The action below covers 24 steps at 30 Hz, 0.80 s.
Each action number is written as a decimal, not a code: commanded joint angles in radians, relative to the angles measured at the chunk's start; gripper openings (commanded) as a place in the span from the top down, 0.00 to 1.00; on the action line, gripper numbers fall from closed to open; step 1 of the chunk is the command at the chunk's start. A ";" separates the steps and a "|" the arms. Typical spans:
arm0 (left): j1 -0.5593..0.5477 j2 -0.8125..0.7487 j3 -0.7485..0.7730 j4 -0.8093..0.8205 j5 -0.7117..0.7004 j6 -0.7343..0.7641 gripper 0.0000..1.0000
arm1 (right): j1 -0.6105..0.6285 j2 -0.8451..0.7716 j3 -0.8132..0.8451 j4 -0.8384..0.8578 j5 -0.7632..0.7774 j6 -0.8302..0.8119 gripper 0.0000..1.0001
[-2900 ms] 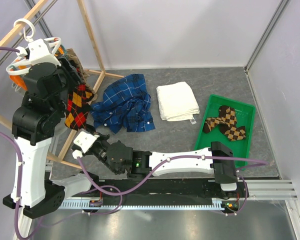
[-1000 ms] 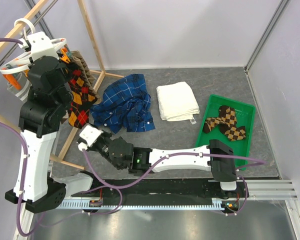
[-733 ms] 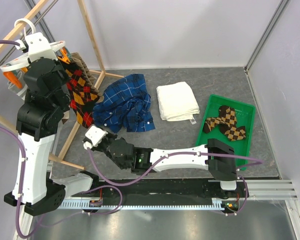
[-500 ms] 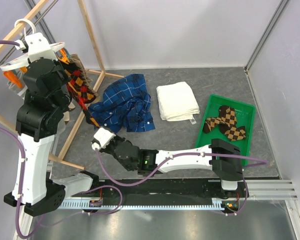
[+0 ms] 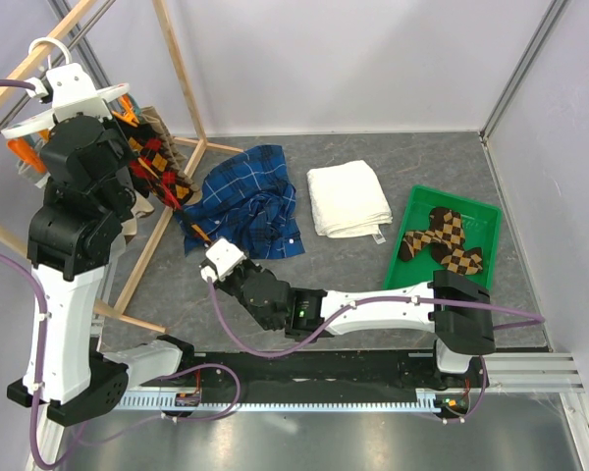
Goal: Remove the socks clipped to the hanger
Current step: Remove the sock from the hanger.
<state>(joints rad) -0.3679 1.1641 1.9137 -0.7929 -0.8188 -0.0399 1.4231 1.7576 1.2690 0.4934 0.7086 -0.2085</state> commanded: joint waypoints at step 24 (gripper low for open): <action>-0.003 -0.009 0.033 0.024 0.135 -0.023 0.98 | -0.009 0.005 0.213 -0.061 -0.049 -0.025 1.00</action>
<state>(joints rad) -0.3676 1.1534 1.9308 -0.8051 -0.7296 -0.0406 1.4136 1.7500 1.3941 0.4313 0.6846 -0.2146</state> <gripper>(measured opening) 0.321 0.022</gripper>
